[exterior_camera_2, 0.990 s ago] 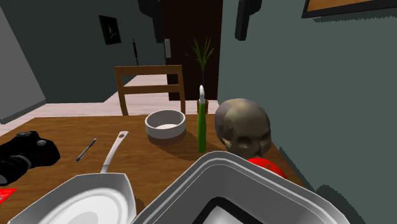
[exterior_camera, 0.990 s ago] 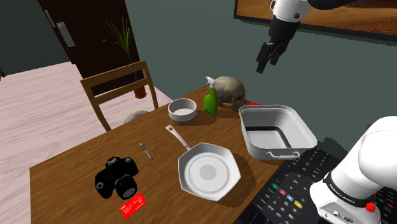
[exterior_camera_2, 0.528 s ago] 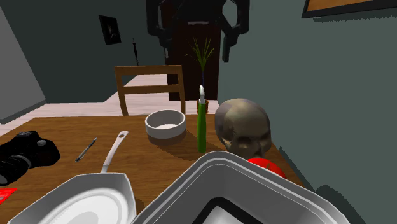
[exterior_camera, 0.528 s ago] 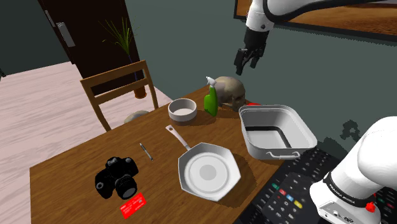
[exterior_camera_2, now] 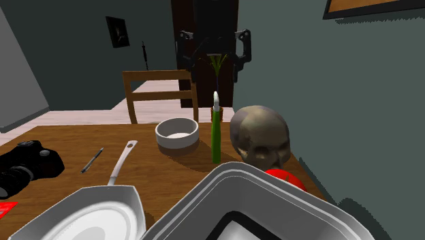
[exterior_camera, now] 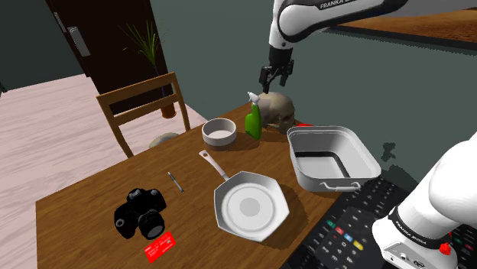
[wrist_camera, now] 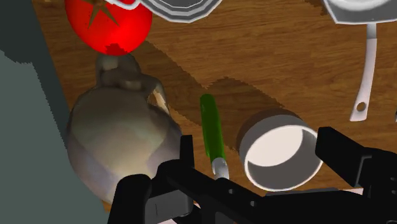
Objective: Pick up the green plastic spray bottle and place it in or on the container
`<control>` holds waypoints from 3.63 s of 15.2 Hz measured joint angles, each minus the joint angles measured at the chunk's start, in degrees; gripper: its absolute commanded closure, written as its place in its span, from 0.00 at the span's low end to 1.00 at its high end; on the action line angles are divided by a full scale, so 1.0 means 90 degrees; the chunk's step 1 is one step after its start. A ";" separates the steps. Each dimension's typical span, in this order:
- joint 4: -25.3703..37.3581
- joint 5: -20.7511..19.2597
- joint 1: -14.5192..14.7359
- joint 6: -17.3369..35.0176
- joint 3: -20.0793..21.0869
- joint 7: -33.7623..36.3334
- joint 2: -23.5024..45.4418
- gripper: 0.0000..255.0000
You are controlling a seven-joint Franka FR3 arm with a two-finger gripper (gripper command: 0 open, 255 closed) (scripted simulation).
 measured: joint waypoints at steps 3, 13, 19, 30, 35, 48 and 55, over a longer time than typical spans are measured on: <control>0.0645 -0.0065 -0.0015 0.0046 -0.0014 0.0092 0.0774 0.00; 0.2003 -0.0176 -0.0019 0.0200 -0.0077 0.0240 0.2448 0.00; 0.1843 -0.0187 -0.0021 0.0456 -0.0082 0.0247 0.2544 0.00; 0.1841 -0.0188 -0.0020 0.0463 -0.0082 0.0248 0.2546 1.00; 0.1866 -0.0187 -0.0020 0.0428 -0.0082 0.0246 0.2538 1.00; 0.2711 -0.0163 -0.0010 -0.0552 -0.0070 0.0219 0.2401 1.00; 0.3340 -0.0156 -0.0006 -0.1181 -0.0069 0.0195 0.2399 1.00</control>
